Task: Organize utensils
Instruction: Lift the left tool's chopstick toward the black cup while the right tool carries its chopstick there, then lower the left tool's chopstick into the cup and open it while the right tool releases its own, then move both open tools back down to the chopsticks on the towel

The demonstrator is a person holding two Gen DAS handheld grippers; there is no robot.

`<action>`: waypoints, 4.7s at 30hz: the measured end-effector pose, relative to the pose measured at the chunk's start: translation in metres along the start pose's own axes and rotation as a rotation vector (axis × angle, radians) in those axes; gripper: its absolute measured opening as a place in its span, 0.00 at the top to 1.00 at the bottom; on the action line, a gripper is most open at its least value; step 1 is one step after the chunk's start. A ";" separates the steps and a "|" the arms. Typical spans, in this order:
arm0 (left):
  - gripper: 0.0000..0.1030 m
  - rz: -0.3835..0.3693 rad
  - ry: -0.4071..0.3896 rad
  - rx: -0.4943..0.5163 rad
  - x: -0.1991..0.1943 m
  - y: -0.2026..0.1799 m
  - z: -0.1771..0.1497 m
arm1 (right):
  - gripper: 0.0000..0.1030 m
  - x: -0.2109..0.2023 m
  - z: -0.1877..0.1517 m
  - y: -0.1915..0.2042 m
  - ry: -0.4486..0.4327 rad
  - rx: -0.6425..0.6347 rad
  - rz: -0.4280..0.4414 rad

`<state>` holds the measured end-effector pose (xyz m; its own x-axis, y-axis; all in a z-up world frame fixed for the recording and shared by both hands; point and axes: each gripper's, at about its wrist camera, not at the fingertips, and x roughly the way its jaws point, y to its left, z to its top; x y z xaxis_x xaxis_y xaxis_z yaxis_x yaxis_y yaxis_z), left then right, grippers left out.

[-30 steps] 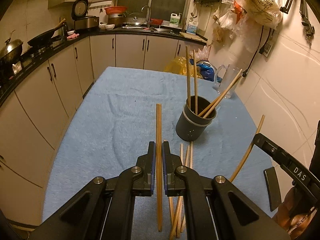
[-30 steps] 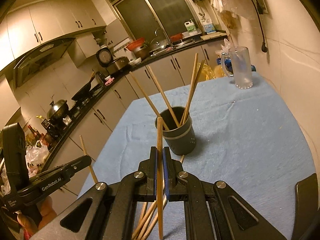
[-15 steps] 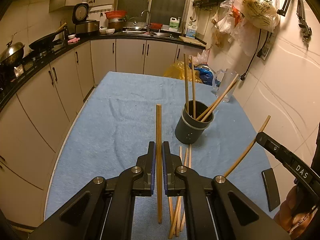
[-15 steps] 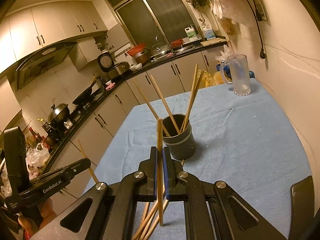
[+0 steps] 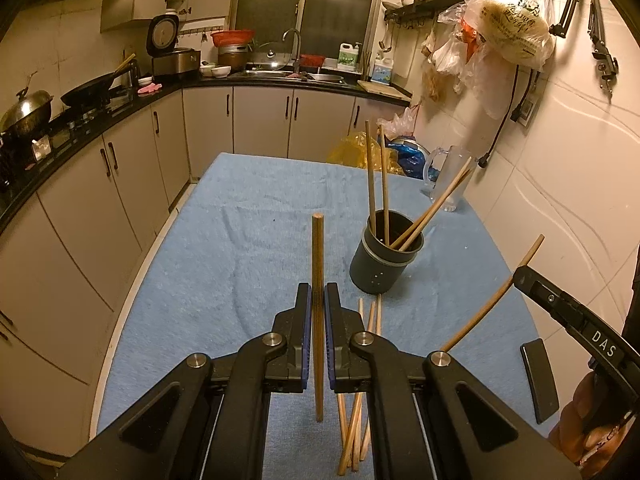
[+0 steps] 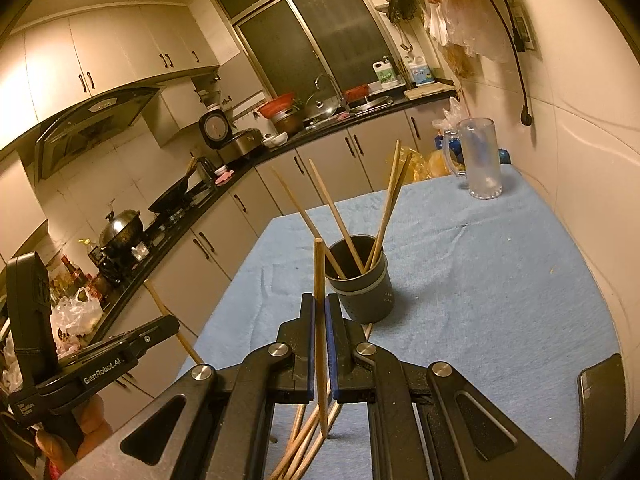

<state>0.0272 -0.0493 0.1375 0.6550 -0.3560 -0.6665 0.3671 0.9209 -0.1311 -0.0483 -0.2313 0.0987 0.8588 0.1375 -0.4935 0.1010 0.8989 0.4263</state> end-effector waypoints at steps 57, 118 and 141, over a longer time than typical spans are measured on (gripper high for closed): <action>0.95 -0.095 -0.116 -0.015 0.026 -0.055 0.179 | 0.95 0.014 0.153 -0.029 -0.145 0.080 -0.051; 0.82 -0.080 0.303 -0.077 0.146 0.021 0.013 | 0.91 0.103 -0.015 -0.049 0.304 0.096 -0.005; 1.00 0.020 0.466 -0.020 0.207 0.016 -0.034 | 0.90 0.161 -0.039 -0.060 0.475 0.143 -0.116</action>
<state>0.1460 -0.1033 -0.0276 0.2932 -0.2332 -0.9272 0.3417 0.9313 -0.1262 0.0642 -0.2463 -0.0361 0.5183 0.2440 -0.8197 0.2782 0.8582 0.4314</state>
